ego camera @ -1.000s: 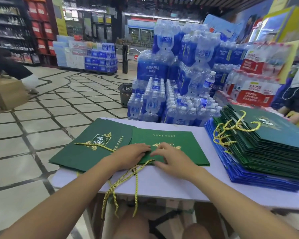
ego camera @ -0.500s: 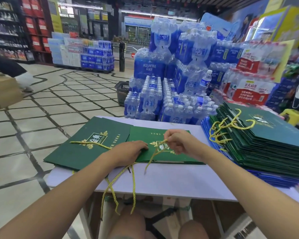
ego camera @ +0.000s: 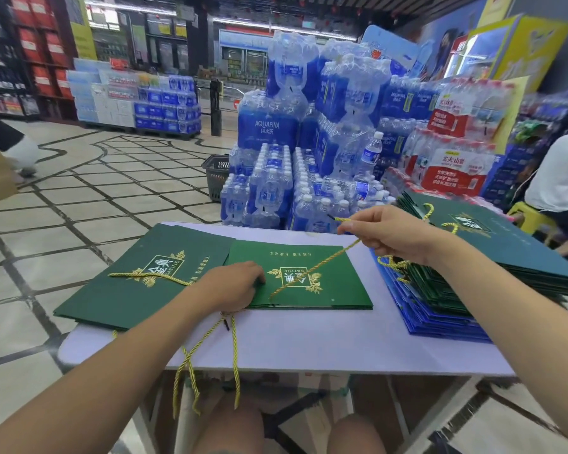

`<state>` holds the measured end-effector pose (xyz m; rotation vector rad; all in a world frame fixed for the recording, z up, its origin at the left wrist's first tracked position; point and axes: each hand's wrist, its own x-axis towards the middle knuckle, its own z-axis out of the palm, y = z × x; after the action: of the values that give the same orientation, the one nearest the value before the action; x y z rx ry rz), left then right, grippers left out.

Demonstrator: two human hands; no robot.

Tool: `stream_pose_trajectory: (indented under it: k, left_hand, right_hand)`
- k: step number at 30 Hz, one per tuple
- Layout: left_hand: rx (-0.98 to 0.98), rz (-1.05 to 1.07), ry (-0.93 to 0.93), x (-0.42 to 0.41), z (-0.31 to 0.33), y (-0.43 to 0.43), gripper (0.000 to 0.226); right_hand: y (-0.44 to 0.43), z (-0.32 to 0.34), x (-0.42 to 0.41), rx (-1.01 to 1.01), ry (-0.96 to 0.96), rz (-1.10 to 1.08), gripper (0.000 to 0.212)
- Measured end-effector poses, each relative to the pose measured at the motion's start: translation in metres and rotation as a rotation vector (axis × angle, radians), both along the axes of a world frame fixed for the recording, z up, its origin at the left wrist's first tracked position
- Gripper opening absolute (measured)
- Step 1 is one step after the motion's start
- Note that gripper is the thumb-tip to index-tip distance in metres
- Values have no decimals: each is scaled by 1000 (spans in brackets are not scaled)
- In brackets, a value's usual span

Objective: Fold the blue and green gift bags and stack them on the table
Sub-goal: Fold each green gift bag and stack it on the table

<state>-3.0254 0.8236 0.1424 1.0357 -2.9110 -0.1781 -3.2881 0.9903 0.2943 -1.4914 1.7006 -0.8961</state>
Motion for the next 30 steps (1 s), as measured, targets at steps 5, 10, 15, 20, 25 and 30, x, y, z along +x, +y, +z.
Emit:
stream_pose_trajectory:
  k: [5,10,15,20,25,30]
  left_hand:
    - [-76,-73,190,-50,9,34,58]
    - [8,-170,202,-66,-23,44,71]
    - [-12,-173,312,-63,-33,47,56]
    - [20,-168,355,-63,-34,48,47]
    - [18,-172,363,-62,-34,48,45]
    - [26,-184,335,-62,-33,49,44]
  right_hand:
    - [-8,-33,-5,59,341,-60,29]
    - [-15,-64,-8,147,598,-42,21]
    - [-11,-79,-6,185,714,-61,13]
    - [-18,-87,-7,192,869,-52,14]
    - [-22,-98,-5,181,938,-34,17]
    - [-22,-98,-1,195,915,11,17]
